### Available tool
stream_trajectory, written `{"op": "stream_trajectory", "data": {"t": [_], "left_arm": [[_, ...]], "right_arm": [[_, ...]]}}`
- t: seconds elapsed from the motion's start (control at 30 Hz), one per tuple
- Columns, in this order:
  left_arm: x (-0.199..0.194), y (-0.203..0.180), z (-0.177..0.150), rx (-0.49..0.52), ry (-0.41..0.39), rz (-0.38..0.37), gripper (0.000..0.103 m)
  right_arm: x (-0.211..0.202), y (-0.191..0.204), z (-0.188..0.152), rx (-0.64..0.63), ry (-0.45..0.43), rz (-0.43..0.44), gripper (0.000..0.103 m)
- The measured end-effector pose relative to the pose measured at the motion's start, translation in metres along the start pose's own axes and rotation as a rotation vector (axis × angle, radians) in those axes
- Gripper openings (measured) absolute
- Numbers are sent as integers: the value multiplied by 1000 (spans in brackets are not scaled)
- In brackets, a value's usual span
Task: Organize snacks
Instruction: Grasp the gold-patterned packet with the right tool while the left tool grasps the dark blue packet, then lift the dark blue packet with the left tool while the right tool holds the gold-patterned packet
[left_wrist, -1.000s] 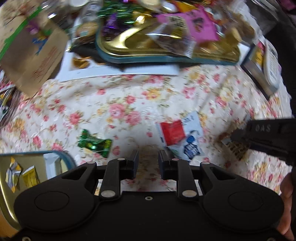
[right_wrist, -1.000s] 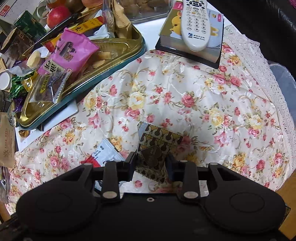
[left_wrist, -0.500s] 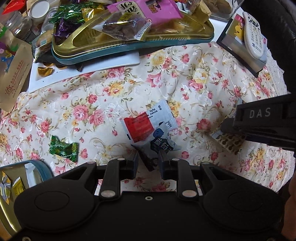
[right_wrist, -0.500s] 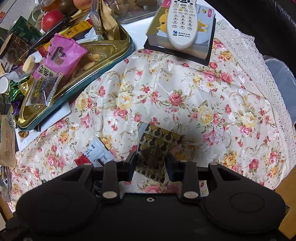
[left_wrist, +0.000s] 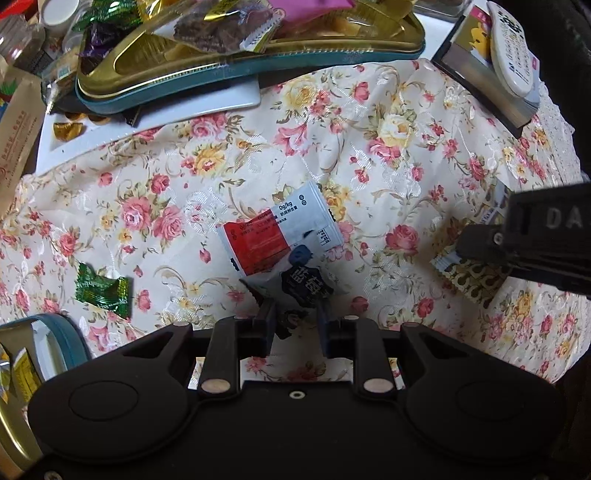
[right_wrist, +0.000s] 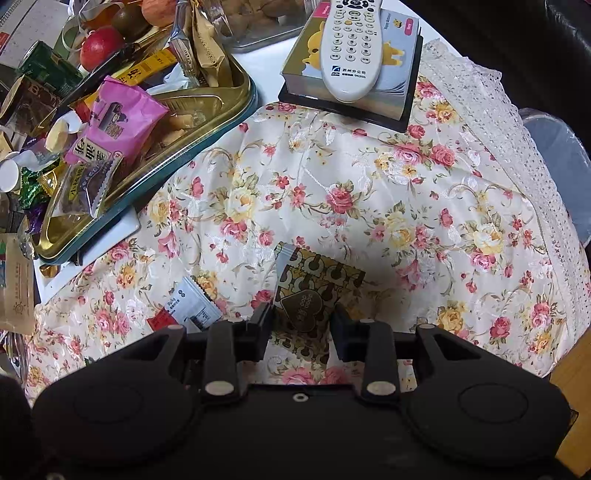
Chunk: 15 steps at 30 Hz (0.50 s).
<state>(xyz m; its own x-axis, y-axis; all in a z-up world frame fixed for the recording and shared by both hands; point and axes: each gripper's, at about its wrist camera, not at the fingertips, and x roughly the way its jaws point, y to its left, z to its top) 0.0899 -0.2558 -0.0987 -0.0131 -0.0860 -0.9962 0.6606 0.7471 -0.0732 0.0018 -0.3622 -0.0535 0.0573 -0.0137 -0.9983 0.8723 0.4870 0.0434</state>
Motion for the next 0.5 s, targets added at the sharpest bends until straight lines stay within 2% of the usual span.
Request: {"op": "stream_trajectory", "data": {"t": [0.5], "left_arm": [[6,8,8,-90,-1,-47,36]], "right_arm": [[-7,-11,1,15,1,29,36]]}}
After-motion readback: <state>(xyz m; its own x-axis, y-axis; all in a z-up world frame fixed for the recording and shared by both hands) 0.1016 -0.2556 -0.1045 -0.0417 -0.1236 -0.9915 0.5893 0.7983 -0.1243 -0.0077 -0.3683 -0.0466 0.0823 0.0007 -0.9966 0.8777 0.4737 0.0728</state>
